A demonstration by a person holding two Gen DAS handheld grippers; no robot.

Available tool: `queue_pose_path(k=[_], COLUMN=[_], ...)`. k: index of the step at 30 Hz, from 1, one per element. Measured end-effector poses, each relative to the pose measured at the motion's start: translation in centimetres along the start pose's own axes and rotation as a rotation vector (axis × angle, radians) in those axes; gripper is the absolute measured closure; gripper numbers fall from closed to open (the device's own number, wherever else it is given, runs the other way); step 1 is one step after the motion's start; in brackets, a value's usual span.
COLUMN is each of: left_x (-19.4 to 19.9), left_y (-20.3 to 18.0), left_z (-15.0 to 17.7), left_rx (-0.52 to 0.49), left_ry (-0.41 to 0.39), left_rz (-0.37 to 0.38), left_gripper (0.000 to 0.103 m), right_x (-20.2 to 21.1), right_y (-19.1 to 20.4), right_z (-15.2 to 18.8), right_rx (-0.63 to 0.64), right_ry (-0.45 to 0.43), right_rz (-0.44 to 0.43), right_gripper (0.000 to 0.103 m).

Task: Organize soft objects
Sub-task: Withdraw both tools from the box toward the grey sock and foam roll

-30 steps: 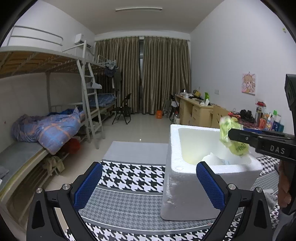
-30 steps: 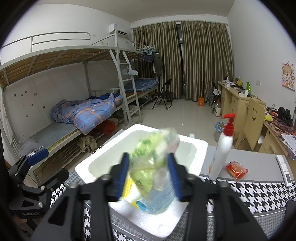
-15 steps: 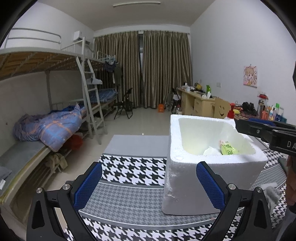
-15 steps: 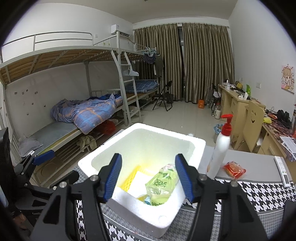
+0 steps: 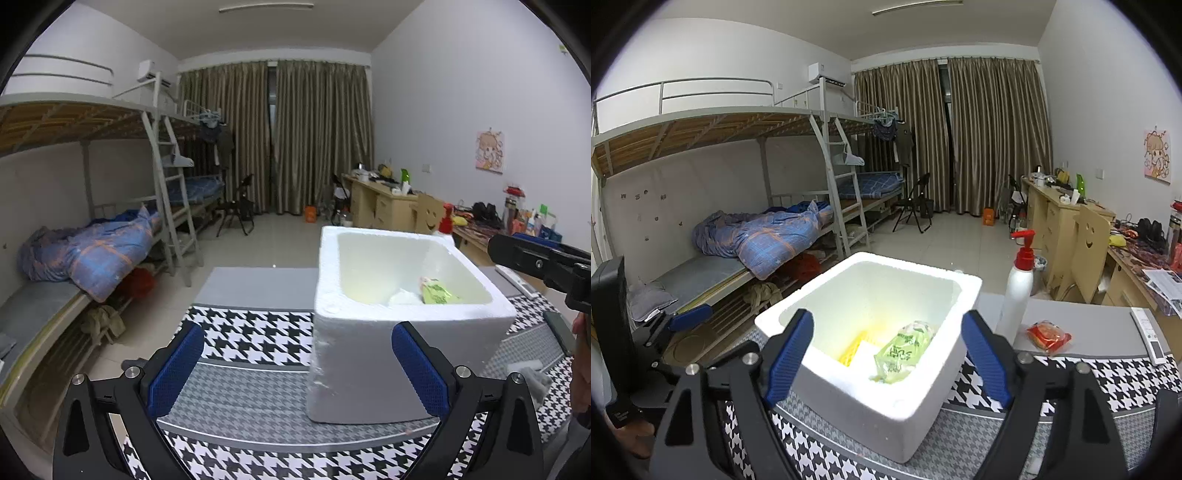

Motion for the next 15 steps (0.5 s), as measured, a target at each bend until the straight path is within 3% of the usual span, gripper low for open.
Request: queue_pose_path(k=[6, 11, 15], left_x=[0.6, 1.0, 1.0], left_y=[-0.4, -1.5, -2.5], left_z=[-0.4, -0.6, -0.4], left_rx=[0.026, -0.012, -0.017], left_ry=[-0.028, -0.051, -0.044], left_rz=[0.007, -0.013, 0.028], left_gripper=[0.001, 0.001, 0.001], right_x=[1.1, 2.1, 2.9], right_y=[-0.4, -0.7, -1.1], right_z=[0.1, 0.9, 1.6], right_rx=[-0.018, -0.027, -0.031], right_ry=[-0.020, -0.025, -0.025], right_rz=[0.005, 0.008, 0.021], right_gripper=[0.006, 0.005, 0.005])
Point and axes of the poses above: each gripper's, at about its wrist camera, not at the fingertips, and x roughly against the way its jaws point, y to its left, z to its underside, the point moved 6 cm from there along -x, roughly the way its jaws point, and after that the axes turned 5 degrees about x, right-handed, at the moved point
